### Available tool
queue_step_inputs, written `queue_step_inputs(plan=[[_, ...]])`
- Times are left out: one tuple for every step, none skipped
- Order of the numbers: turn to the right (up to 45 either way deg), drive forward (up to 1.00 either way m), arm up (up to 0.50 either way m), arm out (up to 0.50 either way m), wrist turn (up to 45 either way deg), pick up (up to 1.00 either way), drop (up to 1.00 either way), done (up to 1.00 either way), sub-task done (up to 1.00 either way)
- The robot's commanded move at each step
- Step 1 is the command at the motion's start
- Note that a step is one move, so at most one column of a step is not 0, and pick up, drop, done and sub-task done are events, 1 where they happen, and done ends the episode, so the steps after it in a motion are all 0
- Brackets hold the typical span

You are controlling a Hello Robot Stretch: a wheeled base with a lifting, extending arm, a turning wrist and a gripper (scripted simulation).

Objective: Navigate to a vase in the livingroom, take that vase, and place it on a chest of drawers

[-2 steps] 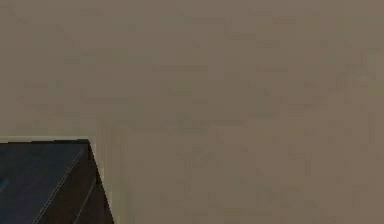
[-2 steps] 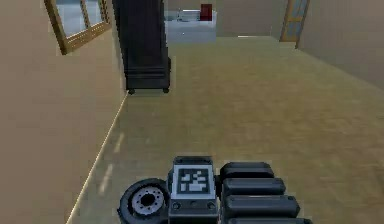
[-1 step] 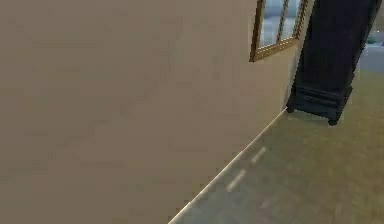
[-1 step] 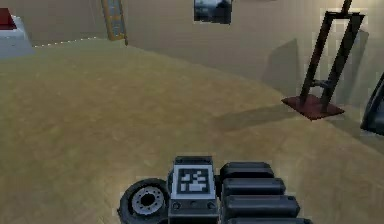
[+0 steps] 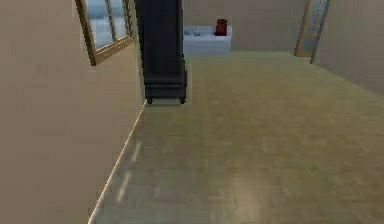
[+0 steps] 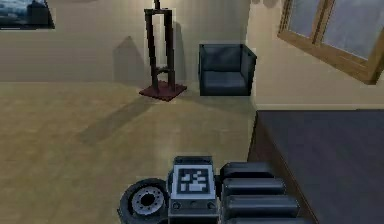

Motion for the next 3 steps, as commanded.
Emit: queue_step_inputs(plan=[[45.0, 0.00, 0.00, 0.00, 0.0, 0.00, 0.00, 0.00, 0.00], [45.0, 0.00, 0.00, 0.00, 0.0, 0.00, 0.00, 0.00, 0.00], [45.0, 0.00, 0.00, 0.00, 0.0, 0.00, 0.00, 0.00, 0.00]])
